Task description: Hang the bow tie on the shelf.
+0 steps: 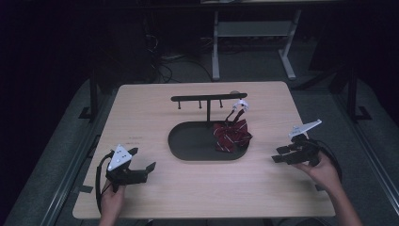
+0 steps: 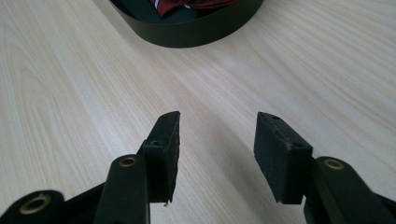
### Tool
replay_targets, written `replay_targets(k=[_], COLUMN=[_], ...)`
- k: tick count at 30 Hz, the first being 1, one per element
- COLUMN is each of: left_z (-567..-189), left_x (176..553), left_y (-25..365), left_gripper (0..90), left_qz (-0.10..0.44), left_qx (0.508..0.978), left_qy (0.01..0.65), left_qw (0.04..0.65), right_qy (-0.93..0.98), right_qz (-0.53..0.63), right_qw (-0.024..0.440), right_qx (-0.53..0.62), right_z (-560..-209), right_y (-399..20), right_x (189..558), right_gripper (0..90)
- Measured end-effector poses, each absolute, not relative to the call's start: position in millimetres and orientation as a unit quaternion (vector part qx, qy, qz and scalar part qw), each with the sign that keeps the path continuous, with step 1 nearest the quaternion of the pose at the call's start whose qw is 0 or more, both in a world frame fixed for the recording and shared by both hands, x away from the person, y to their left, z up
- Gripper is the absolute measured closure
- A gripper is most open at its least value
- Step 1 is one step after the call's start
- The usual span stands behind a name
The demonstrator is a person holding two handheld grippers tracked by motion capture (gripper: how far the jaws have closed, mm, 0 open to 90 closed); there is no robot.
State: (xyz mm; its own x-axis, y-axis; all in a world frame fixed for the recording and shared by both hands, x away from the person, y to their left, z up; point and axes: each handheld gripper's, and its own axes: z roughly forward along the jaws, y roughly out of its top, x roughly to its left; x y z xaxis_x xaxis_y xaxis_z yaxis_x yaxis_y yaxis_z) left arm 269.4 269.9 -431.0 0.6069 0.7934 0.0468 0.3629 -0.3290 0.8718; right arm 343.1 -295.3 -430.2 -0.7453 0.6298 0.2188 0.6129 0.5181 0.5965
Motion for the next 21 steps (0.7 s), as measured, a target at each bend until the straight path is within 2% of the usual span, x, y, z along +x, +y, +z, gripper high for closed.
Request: replay_targets(k=[21], left_z=[-431], left_x=[269], left_y=[269], left_gripper=[13.0], left_qz=[0.242], left_qx=[0.778], left_qy=[0.371], left_qw=[0.445], right_qy=[0.867], right_qz=[0.344], right_qw=[0.013], right_qx=[0.361], right_z=[-440], right_y=[-297], right_x=[326], right_gripper=[48.6])
